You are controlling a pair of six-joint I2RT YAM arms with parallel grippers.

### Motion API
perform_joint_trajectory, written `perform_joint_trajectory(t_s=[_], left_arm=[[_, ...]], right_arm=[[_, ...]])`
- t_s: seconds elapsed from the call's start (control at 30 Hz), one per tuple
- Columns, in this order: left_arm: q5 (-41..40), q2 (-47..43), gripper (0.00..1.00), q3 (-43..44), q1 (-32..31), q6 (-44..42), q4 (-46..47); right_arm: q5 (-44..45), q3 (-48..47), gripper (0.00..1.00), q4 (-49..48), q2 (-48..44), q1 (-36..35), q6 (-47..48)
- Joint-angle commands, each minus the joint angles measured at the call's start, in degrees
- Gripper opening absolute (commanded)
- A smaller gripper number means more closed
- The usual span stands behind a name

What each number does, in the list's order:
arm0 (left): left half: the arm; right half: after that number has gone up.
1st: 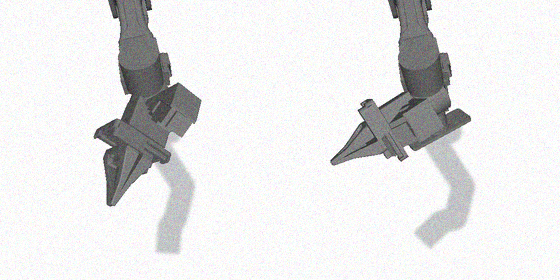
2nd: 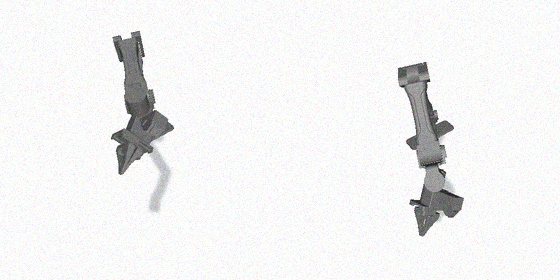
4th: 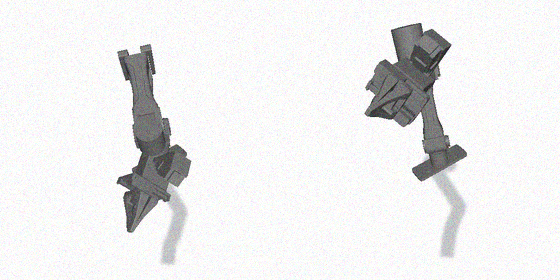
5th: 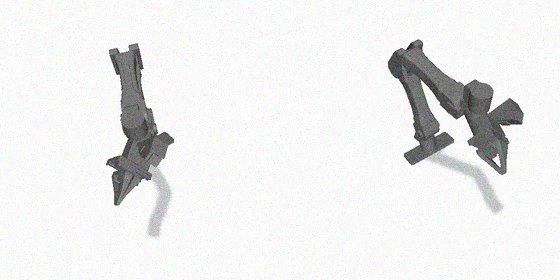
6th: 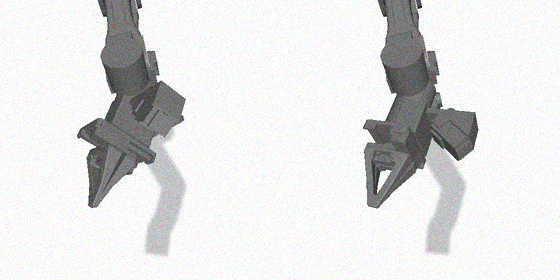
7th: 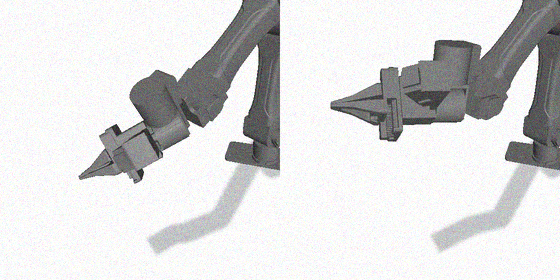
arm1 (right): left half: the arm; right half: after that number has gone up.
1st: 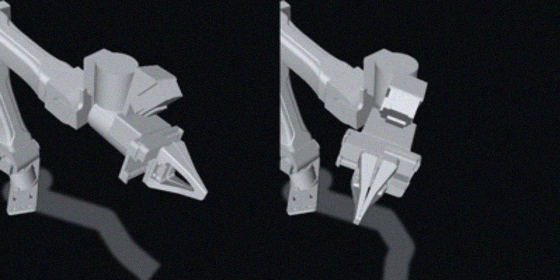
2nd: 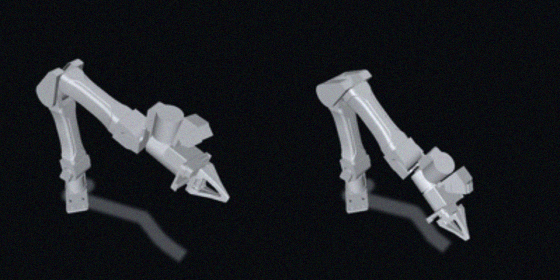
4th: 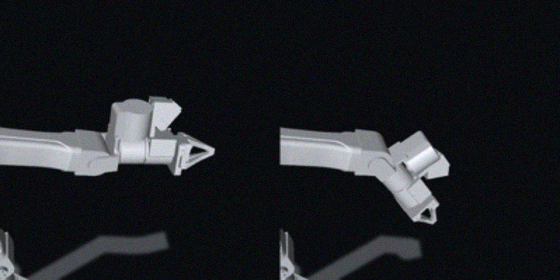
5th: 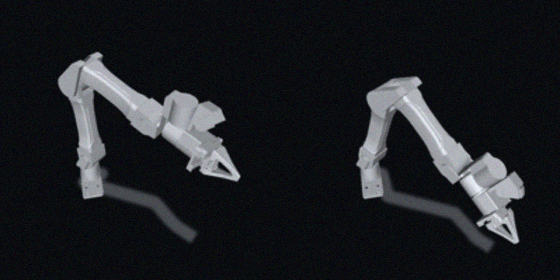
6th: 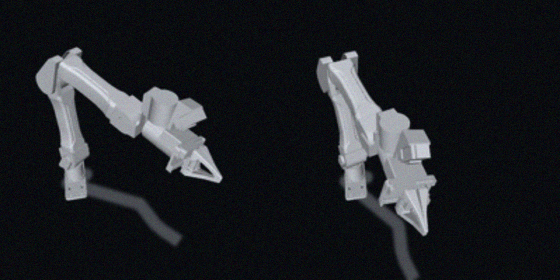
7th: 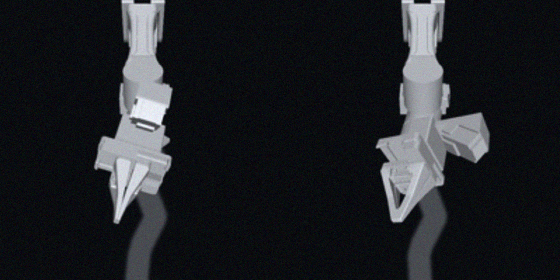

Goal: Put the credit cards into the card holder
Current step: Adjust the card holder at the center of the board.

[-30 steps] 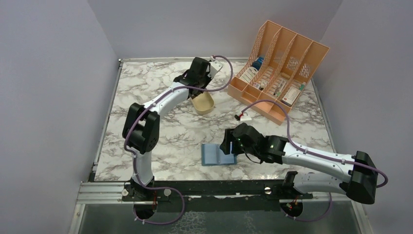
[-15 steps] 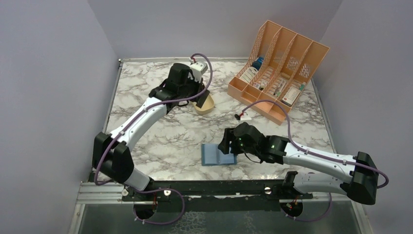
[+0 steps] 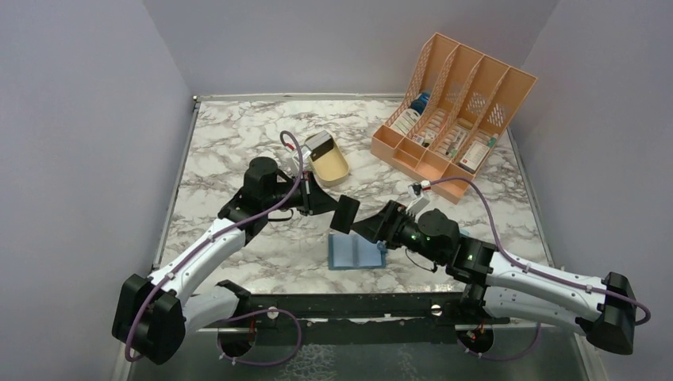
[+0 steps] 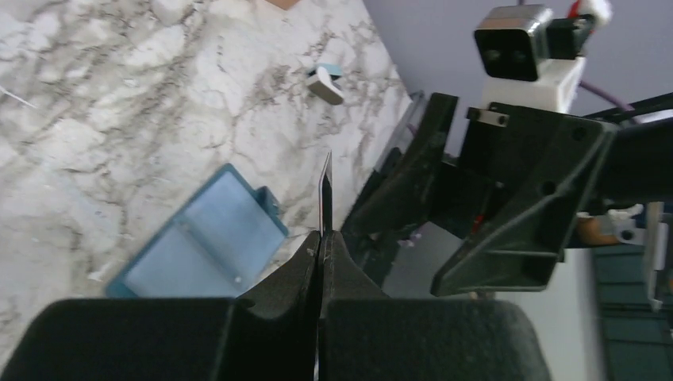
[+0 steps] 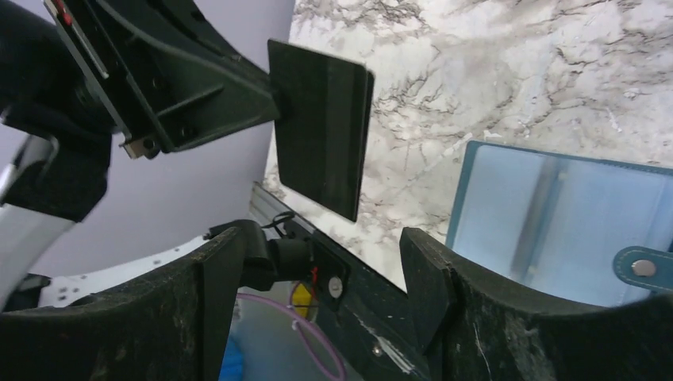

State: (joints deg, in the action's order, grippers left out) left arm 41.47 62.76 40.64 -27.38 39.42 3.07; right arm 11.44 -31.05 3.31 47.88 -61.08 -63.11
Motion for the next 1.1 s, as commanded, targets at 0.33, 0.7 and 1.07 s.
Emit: perform_joint_trajectory(t_s=[0.33,0.7,1.07], left_arm=[[8.7,-6.9,0.0,-4.3,0.2,19.9,15.2],[9.7,-4.8,0.0,-6.5,0.2,21.8,16.0],[12.5,-2.4,0.03,-5.4,0.3,20.4,16.1]], right_arm=[[-4.9,1.7,0.67,-17.5,0.2,-0.2,-3.2],[-10.6,7.2,0.19,-29.7,-4.4,-0.2,1.4],[-15.6,7.8,0.01,-29.9,-3.9,-0.2,4.7]])
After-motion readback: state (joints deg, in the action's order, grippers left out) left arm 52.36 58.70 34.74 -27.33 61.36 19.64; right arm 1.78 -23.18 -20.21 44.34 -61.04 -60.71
